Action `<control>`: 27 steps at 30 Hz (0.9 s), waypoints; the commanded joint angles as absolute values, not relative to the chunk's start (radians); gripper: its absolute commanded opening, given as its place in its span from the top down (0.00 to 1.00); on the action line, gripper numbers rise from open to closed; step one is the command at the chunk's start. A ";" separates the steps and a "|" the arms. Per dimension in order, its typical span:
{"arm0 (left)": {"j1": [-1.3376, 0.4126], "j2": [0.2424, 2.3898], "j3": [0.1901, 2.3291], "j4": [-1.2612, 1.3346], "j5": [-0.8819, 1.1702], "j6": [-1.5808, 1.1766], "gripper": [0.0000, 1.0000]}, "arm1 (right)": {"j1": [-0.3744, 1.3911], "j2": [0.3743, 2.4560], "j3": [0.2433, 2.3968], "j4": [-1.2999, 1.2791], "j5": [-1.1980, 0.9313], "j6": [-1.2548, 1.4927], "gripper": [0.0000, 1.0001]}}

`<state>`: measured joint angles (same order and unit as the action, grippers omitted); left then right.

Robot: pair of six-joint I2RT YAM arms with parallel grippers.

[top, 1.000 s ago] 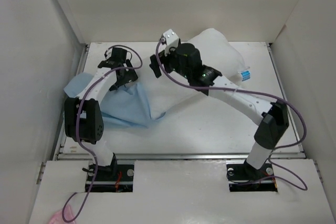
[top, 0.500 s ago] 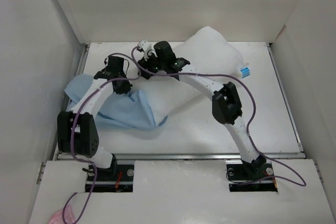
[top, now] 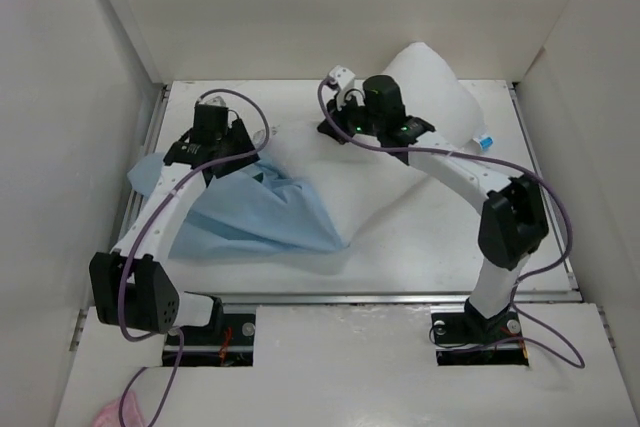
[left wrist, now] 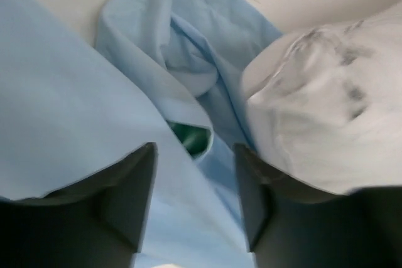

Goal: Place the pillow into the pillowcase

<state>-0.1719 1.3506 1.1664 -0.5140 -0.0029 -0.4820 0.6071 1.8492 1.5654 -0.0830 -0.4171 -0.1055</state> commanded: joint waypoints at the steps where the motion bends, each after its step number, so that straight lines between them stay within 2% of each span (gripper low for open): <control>1: -0.235 1.304 1.186 -0.497 0.084 -0.434 0.43 | 0.581 1.746 1.494 0.000 -0.333 -0.048 1.00; 2: -0.264 1.304 1.186 -0.497 0.084 -0.434 0.37 | 0.581 1.735 1.477 0.000 -0.310 -0.034 1.00; 3: -0.281 1.295 1.186 -0.497 0.084 -0.434 0.27 | 0.581 1.723 1.441 0.000 -0.243 -0.011 1.00; 7: -0.377 1.319 1.195 -0.442 0.133 -0.445 0.19 | 0.562 1.683 1.384 0.026 -0.157 0.089 1.00; 13: -0.538 1.410 1.175 -0.422 0.150 -0.475 0.17 | 0.552 1.674 1.394 0.008 -0.086 0.124 1.00; 16: -0.538 1.456 1.157 -0.422 0.140 -0.486 0.17 | 0.552 1.664 1.394 0.008 -0.086 0.143 1.00; 18: -0.549 1.479 1.141 -0.413 0.127 -0.486 0.21 | 0.552 1.664 1.384 -0.005 -0.095 0.143 1.00; 20: -0.549 1.525 1.141 -0.413 0.118 -0.495 0.49 | 0.552 1.664 1.372 -0.005 -0.107 0.143 1.00; 22: -0.549 1.555 1.196 -0.452 0.053 -0.506 0.88 | 0.552 1.654 1.361 -0.005 -0.107 0.152 1.00; 23: -0.549 1.566 1.216 -0.475 0.004 -0.521 1.00 | 0.552 1.645 1.350 -0.005 -0.107 0.152 1.00; 25: -0.549 1.566 1.273 -0.554 -0.145 -0.543 1.00 | 0.543 1.631 1.327 -0.005 -0.084 0.152 1.00; 27: -0.487 1.513 1.298 -0.578 -0.192 -0.557 1.00 | 0.543 1.608 1.304 -0.005 -0.144 0.111 1.00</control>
